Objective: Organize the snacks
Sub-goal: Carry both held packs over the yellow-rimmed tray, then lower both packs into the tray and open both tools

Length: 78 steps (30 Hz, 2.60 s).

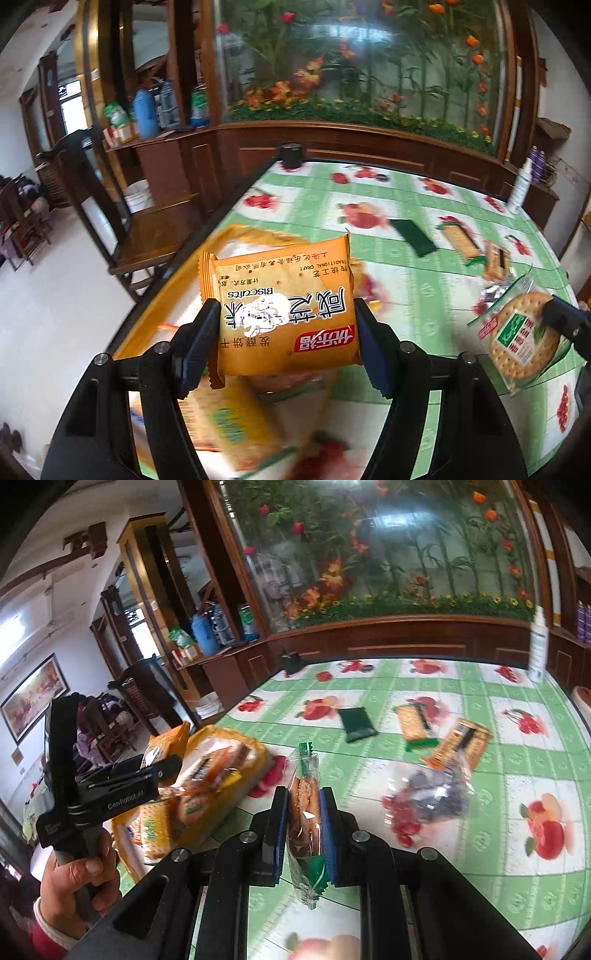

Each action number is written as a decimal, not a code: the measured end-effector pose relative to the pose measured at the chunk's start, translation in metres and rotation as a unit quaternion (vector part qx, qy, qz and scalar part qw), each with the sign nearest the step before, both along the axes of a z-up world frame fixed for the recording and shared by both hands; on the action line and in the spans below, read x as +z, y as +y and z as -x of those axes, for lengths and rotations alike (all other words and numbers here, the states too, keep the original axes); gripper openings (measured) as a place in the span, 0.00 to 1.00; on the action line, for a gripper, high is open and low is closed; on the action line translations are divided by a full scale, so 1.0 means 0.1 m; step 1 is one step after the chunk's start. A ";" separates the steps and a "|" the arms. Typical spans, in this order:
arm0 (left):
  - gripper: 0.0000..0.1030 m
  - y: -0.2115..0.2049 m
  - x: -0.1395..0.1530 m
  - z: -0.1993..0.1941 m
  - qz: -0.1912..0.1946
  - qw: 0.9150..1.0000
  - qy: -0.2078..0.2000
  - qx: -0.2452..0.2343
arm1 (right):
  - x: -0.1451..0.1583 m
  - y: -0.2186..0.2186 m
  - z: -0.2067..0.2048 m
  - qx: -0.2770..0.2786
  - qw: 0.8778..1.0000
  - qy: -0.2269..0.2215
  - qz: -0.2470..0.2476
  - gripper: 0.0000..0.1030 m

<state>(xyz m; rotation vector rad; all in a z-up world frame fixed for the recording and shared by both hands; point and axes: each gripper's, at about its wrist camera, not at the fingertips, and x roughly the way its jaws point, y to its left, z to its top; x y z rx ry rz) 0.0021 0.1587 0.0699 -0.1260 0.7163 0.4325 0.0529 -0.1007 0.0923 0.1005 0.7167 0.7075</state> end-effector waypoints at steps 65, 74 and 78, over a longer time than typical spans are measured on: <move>0.77 0.91 -0.23 -0.06 0.003 0.994 0.053 0.098 | -0.53 1.72 -0.64 0.041 0.990 0.103 -0.083 0.67; 0.77 0.66 -0.19 -0.03 0.006 0.995 0.050 0.084 | -0.62 1.24 -0.53 0.007 0.990 0.114 -0.078 0.68; 0.77 0.49 -0.16 -0.03 0.002 0.996 0.049 0.072 | -0.65 1.00 -0.49 -0.010 0.990 0.119 -0.080 0.69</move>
